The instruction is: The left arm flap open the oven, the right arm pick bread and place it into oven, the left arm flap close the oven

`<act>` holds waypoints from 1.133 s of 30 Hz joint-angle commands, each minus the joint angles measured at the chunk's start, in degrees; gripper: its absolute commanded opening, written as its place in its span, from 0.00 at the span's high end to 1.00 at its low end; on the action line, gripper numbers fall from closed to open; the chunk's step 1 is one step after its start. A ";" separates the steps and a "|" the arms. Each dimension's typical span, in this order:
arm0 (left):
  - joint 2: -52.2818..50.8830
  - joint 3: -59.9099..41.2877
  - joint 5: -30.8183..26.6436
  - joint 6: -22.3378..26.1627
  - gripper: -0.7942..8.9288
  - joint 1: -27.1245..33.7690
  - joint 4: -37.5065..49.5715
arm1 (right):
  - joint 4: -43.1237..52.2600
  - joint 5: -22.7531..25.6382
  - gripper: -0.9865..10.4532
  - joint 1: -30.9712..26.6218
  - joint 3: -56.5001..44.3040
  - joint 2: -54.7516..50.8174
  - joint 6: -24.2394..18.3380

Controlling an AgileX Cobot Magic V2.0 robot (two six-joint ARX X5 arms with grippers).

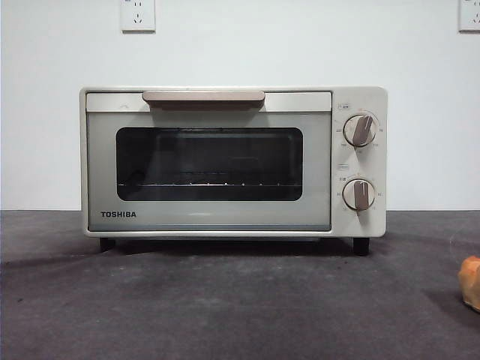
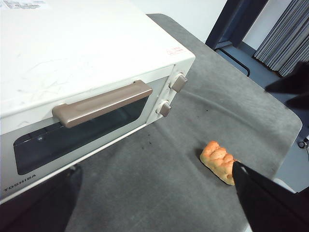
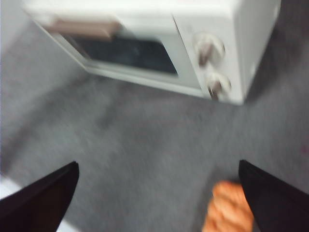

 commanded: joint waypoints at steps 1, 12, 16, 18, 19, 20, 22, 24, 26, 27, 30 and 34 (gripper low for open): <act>0.35 1.11 0.13 0.48 0.40 -0.22 0.22 | -2.93 3.76 0.44 2.14 1.01 3.56 -0.17; 0.35 1.11 0.11 0.48 0.40 -0.22 0.11 | -8.35 16.50 0.44 10.29 -1.95 17.14 0.90; 0.35 1.11 0.11 0.48 0.40 -0.22 0.02 | -8.11 19.45 0.44 10.78 -3.89 21.79 3.13; 0.35 1.11 0.11 0.48 0.40 -0.22 0.02 | -7.48 20.28 0.44 10.78 -5.03 23.50 3.15; 0.35 1.11 0.11 0.50 0.40 -0.22 0.00 | -6.97 20.46 0.44 10.78 -5.75 24.46 3.15; 0.35 1.11 0.11 0.48 0.40 -0.22 0.00 | -6.27 20.46 0.44 10.78 -6.43 25.29 3.15; 0.35 1.11 0.11 0.50 0.40 -0.22 -0.02 | -4.26 20.24 0.44 10.78 -7.76 26.82 3.15; 0.35 1.11 0.11 0.50 0.40 -0.22 -0.02 | -1.88 19.76 0.45 10.78 -9.03 28.33 3.17; 0.35 1.11 0.11 0.50 0.41 -0.22 -0.02 | 0.37 19.28 0.45 10.78 -9.84 30.03 3.30; 0.35 1.11 0.11 0.52 0.40 -0.22 -0.02 | 1.07 19.15 0.45 10.78 -9.92 30.84 3.30; 0.35 1.11 0.11 0.52 0.40 -0.22 -0.02 | 3.28 19.17 0.45 10.78 -9.92 33.14 3.32; 0.35 1.11 0.11 0.52 0.41 -0.22 -0.02 | 4.98 19.45 0.48 10.78 -9.92 36.13 3.19</act>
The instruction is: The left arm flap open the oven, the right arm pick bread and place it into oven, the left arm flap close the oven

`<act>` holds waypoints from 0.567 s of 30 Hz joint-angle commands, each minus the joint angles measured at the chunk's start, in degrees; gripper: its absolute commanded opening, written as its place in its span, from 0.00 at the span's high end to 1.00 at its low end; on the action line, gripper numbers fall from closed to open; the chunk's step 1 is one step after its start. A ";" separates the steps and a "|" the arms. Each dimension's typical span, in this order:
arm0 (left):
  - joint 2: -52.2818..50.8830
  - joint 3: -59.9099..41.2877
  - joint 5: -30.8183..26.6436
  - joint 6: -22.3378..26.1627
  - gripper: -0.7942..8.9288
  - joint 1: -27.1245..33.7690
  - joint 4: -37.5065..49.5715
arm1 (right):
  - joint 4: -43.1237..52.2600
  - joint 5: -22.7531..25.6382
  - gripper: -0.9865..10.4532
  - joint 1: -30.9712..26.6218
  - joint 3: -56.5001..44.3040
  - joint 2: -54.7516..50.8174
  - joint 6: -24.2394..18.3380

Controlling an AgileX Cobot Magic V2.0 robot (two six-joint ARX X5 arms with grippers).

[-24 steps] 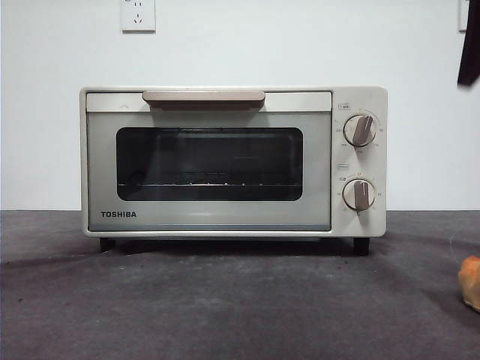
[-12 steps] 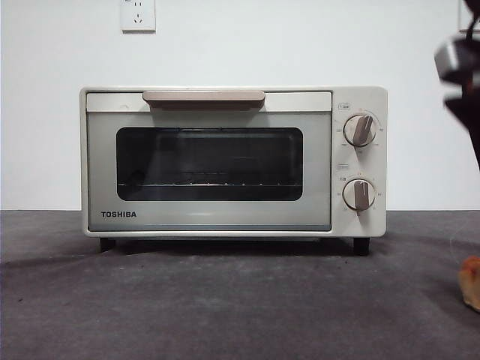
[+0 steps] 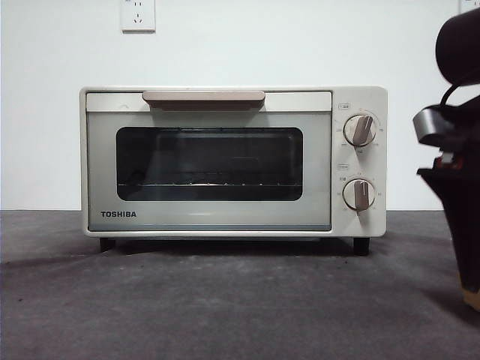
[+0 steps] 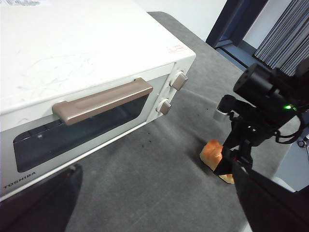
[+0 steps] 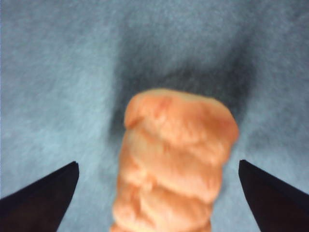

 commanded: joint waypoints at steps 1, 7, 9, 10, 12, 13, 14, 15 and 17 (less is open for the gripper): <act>0.35 1.11 0.11 0.52 0.40 -0.22 0.44 | 0.81 0.28 0.51 0.24 0.28 2.69 0.46; 0.35 1.11 0.11 0.50 0.40 -0.24 0.44 | 1.66 0.28 0.66 0.24 0.28 5.46 0.20; 0.35 1.11 0.09 0.50 0.40 -0.22 0.39 | 1.66 0.33 0.73 0.24 0.31 5.46 0.17; 0.35 1.11 0.11 0.50 0.41 -0.24 0.35 | 1.62 0.28 0.76 0.24 0.37 5.42 0.17; 0.35 1.11 0.11 0.48 0.40 -0.24 0.26 | 0.94 0.17 0.79 0.24 0.79 5.29 0.22; 0.35 1.11 0.11 0.48 0.40 -0.31 0.24 | 0.42 -0.22 0.79 0.24 1.20 4.98 0.22; 0.35 1.11 0.09 0.50 0.40 -0.37 0.24 | 0.07 -0.35 0.79 0.24 1.57 4.70 0.22; 0.35 1.11 0.09 0.50 0.40 -0.44 0.24 | -0.52 -0.33 0.79 0.24 2.08 3.91 0.22; 0.37 1.11 -0.04 0.48 0.40 -0.44 0.20 | -1.81 -0.39 0.80 0.24 3.10 1.95 0.35</act>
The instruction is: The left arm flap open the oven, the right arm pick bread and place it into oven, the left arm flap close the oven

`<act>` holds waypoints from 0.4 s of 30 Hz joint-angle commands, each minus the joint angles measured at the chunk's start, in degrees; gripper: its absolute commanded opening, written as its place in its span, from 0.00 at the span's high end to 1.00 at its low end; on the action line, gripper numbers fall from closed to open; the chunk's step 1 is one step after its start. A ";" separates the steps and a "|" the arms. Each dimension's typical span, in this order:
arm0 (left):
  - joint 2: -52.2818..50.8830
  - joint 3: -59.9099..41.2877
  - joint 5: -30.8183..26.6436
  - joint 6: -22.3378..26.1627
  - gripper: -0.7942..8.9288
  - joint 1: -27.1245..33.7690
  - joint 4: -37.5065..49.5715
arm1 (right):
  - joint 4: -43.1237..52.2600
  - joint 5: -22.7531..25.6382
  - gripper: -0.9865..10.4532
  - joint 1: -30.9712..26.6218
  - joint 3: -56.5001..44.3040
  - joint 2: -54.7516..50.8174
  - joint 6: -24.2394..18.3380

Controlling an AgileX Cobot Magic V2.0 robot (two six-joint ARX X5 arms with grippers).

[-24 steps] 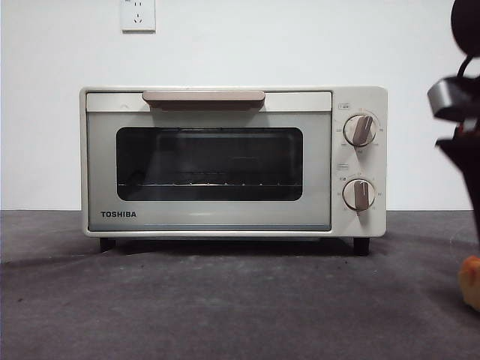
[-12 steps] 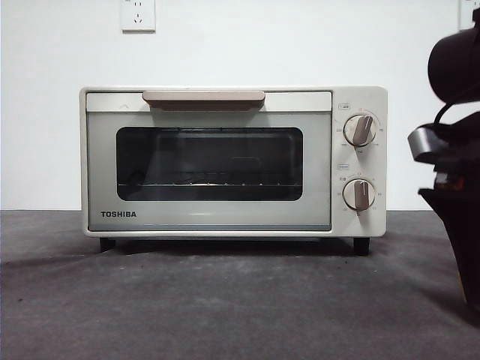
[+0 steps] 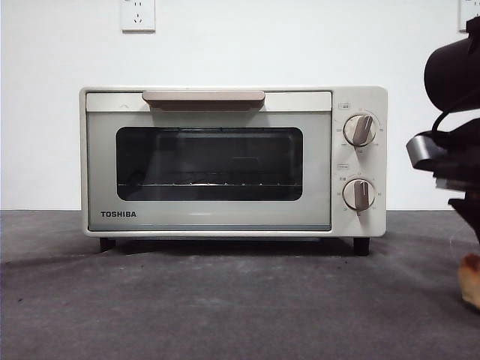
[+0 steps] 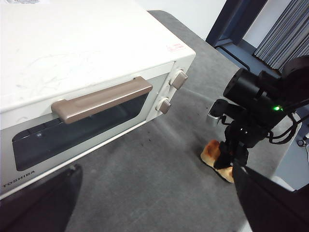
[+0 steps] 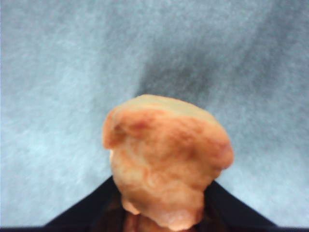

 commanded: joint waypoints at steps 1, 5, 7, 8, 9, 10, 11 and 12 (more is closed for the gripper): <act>0.44 1.11 -0.20 0.46 0.40 -0.26 0.39 | -1.66 -0.17 0.80 0.26 2.60 -3.04 0.39; 0.87 1.11 -0.52 0.37 0.40 -0.26 -0.39 | -4.68 -1.40 0.80 0.24 3.65 -10.56 0.90; 1.36 1.22 -0.52 -0.13 0.41 -0.26 -0.59 | -5.07 -4.50 0.80 0.24 3.65 -14.84 1.64; 1.77 1.44 -0.52 -0.26 0.41 -0.26 -0.76 | -4.81 -6.45 0.80 0.26 3.65 -17.18 2.19; 2.16 1.73 -0.52 -0.39 0.41 -0.28 -1.01 | -4.31 -8.41 0.80 0.26 3.65 -19.34 2.36; 2.80 2.19 -0.52 -0.42 0.42 -0.35 -1.36 | -3.54 -10.69 0.80 0.26 3.65 -21.81 2.49; 3.50 2.78 -0.57 -0.39 0.44 -0.52 -1.86 | -2.45 -12.48 0.80 0.26 3.65 -24.17 2.58; 4.20 3.32 -0.55 -0.42 0.47 -0.66 -2.14 | -1.36 -13.90 0.80 0.26 3.65 -26.14 2.71</act>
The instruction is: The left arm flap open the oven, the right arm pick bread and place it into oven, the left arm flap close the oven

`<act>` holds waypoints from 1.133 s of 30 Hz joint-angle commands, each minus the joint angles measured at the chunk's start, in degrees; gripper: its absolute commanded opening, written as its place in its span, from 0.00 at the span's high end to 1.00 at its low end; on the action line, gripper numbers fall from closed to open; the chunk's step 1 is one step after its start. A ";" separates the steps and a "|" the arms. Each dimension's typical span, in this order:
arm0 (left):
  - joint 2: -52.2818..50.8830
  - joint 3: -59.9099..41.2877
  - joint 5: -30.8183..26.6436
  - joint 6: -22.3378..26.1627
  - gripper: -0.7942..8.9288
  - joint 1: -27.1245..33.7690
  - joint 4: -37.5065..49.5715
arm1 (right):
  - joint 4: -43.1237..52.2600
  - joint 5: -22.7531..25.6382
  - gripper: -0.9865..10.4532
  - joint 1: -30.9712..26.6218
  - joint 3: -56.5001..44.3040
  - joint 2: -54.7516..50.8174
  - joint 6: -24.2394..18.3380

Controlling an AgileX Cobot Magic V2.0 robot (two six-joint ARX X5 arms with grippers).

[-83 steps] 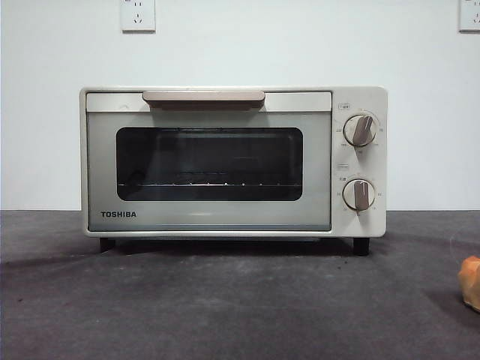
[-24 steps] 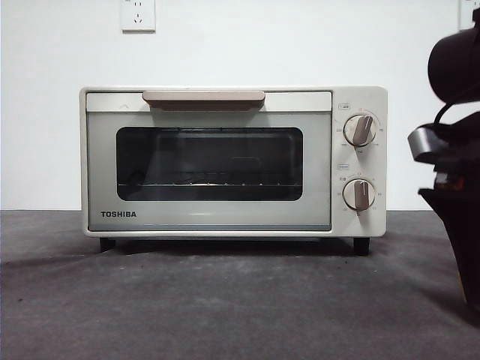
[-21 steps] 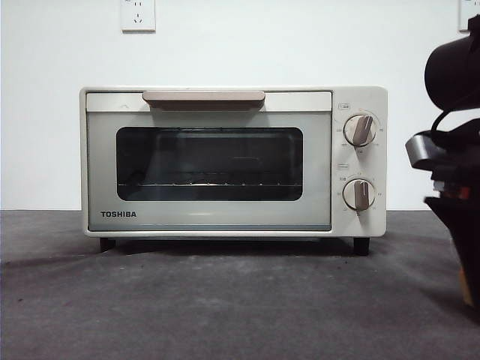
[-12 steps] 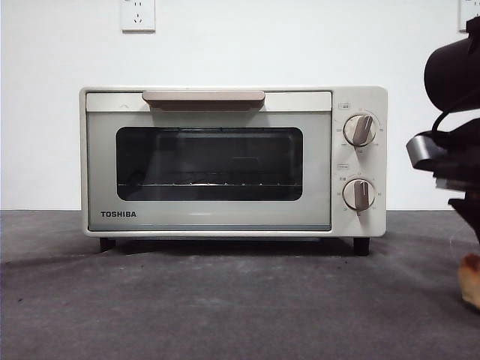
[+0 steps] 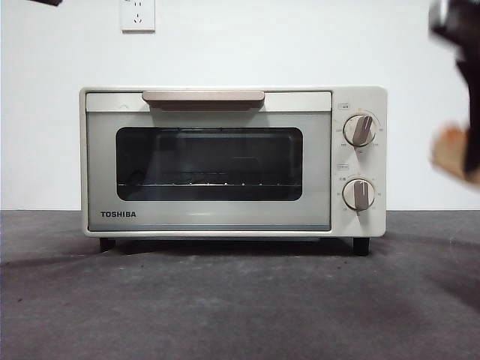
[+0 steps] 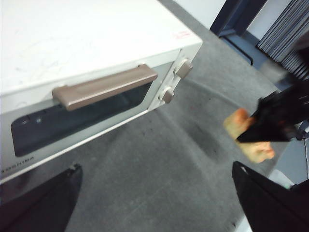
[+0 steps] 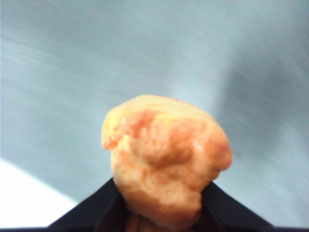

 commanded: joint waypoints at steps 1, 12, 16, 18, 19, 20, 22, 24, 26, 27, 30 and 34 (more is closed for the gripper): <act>2.34 3.08 -0.11 -0.28 0.51 -0.74 -0.35 | 3.34 -4.42 0.80 0.26 0.70 -5.88 1.51; 16.57 12.41 -0.94 3.89 0.88 -4.31 -6.05 | 9.31 -5.81 0.80 0.26 0.68 -25.05 7.10; 22.16 16.06 -4.57 5.97 0.90 -5.99 -5.38 | 9.31 -5.81 0.80 0.26 0.68 -28.92 8.63; 24.74 17.27 -6.12 7.19 0.90 -6.60 -4.37 | 9.57 -5.81 0.80 0.26 0.68 -30.18 9.53; 25.94 17.70 -6.47 7.63 0.90 -6.82 -3.80 | 9.70 -5.84 0.80 0.26 0.68 -30.73 9.70; 26.99 17.97 -6.51 8.02 0.90 -6.91 -3.15 | 9.70 -5.84 0.80 0.26 0.70 -31.17 9.77; 29.20 18.18 -6.51 8.15 0.90 -7.17 -0.55 | 9.70 -5.81 0.80 0.26 0.68 -31.78 10.05; 30.95 18.18 -6.51 8.11 0.90 -7.34 2.16 | 9.70 -5.79 0.80 0.26 0.68 -32.04 10.27; 32.48 18.18 -6.51 8.11 0.90 -7.61 4.35 | 9.68 -5.81 0.80 0.26 0.68 -32.11 10.51; 33.29 18.21 -6.54 8.02 0.90 -7.80 5.31 | 9.68 -5.81 0.80 0.26 0.68 -32.09 10.51; 35.19 18.21 -7.80 7.91 0.90 -8.04 7.34 | 9.70 -5.79 0.80 0.26 0.68 -32.09 10.51; 37.11 18.21 -9.11 7.89 0.90 -8.24 9.22 | 9.68 -5.81 0.80 0.26 0.68 -32.09 10.51</act>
